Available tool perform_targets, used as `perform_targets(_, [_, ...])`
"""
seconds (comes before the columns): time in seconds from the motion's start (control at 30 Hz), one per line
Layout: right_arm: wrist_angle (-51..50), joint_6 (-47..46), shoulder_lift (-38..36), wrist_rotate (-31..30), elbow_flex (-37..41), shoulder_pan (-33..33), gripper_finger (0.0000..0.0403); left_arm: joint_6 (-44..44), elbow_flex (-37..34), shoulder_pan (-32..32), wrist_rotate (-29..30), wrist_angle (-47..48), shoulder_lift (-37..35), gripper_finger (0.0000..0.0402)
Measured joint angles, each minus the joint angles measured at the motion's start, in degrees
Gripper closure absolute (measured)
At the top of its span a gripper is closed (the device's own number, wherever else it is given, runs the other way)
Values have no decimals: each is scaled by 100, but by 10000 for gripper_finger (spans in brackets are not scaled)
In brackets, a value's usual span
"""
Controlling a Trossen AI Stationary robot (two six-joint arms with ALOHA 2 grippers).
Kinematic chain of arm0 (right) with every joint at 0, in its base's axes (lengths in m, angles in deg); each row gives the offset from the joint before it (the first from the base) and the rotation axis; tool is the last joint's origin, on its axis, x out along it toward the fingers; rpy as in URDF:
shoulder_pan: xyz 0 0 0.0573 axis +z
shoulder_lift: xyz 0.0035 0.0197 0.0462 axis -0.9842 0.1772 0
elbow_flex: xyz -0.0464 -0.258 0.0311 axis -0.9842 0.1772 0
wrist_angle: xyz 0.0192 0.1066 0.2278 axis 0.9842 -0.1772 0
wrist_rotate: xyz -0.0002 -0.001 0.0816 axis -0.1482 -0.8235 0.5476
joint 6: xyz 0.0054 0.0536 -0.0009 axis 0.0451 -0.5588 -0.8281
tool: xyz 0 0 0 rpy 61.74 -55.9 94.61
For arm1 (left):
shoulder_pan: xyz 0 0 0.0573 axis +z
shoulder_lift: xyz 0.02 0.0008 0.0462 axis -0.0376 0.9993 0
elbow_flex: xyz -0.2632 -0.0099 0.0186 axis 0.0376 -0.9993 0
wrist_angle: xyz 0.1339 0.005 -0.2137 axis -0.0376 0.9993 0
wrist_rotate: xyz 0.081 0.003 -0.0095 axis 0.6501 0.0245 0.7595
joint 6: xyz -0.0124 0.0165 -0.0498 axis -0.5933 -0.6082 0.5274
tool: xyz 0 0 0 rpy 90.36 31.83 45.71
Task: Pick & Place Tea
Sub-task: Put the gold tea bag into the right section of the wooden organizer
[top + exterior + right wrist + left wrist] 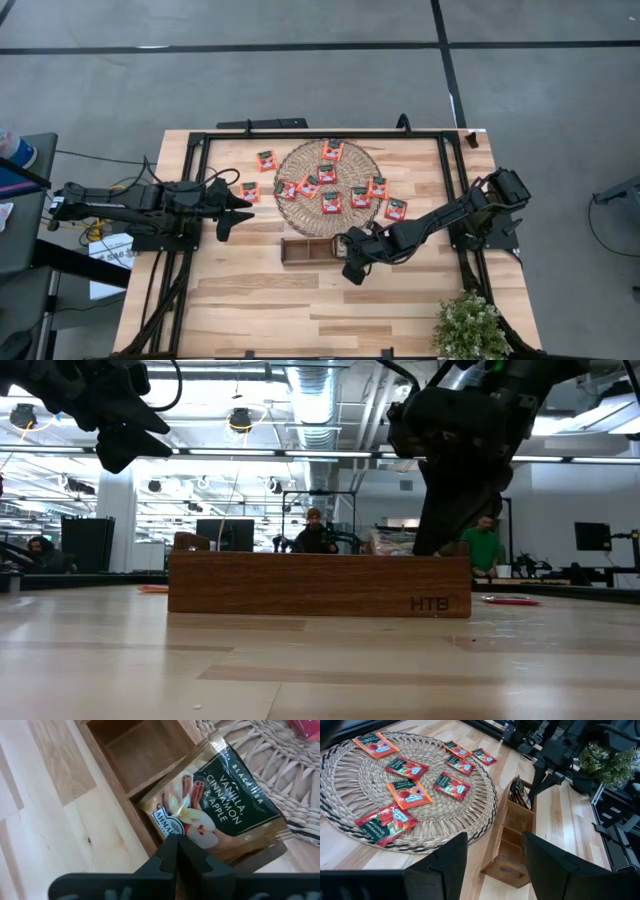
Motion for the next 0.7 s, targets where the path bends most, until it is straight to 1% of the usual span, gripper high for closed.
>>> perform_targets(0.2, [-113, -27, -37, -23, -66, 20, 403, -2, 0, -1, -2, 0, 0, 223])
perform_targets(0.27, [-185, 107, -37, -43, -205, 22, 403, -2, 0, 0, -3, 0, 0, 223])
perform_targets(0.43, [-716, 536, -44, -339, -689, -31, 403, -3, 0, -1, -21, 0, 0, 223])
perform_targets(0.5, [-775, 643, -46, -278, -743, -110, 403, -4, 0, -1, -21, 0, 0, 223])
perform_targets(0.63, [-841, 668, -35, 95, -698, -256, 403, -4, 0, -1, -20, 0, 0, 223])
perform_targets(0.7, [-839, 671, 56, 167, -692, -300, 403, -4, 0, 1, -20, 0, 0, 223])
